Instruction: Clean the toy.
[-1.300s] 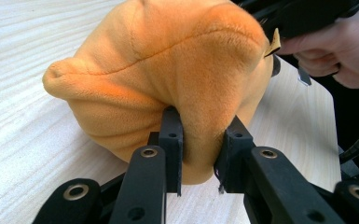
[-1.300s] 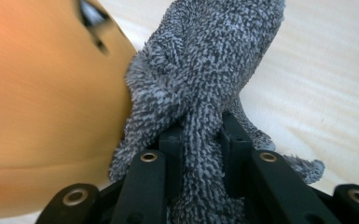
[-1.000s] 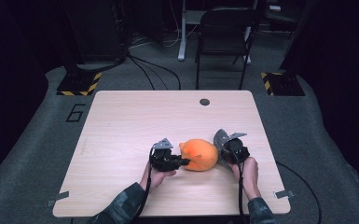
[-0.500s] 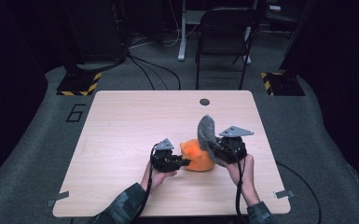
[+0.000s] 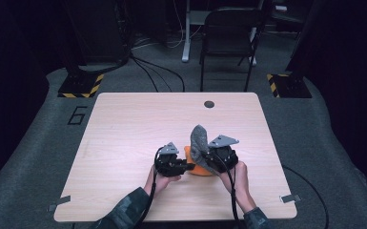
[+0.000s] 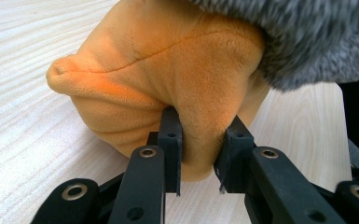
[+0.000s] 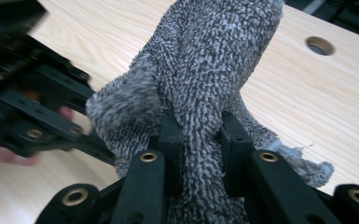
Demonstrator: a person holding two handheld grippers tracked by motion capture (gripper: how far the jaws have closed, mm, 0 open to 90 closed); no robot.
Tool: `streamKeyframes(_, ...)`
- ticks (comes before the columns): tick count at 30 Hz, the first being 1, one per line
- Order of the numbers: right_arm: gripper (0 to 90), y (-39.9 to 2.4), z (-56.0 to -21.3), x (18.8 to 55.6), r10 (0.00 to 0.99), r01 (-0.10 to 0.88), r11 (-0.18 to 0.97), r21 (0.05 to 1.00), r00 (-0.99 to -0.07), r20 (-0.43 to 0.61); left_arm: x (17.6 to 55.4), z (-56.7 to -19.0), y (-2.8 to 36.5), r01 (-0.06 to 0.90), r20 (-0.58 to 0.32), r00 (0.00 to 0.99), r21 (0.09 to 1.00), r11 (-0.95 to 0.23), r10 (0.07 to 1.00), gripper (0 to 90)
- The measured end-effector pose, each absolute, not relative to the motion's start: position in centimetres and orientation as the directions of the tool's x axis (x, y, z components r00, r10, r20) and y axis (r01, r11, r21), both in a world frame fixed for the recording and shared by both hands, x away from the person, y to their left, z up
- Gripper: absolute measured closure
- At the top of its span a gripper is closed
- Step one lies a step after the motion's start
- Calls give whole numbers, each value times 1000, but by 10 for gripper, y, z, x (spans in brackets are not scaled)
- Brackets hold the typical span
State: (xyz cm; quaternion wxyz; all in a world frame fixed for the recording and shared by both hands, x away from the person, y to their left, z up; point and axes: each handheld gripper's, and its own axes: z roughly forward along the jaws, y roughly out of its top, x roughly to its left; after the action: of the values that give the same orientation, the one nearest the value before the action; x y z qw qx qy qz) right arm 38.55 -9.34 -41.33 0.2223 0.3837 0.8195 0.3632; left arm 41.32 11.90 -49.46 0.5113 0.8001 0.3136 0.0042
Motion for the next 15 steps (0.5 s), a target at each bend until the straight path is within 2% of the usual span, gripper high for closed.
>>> streamKeyframes(15, 742, -145, -436, 411, 881, 590, 344, 730, -472, -34, 413, -495, 119, 506, -328, 799, 819, -269, 504, 738)
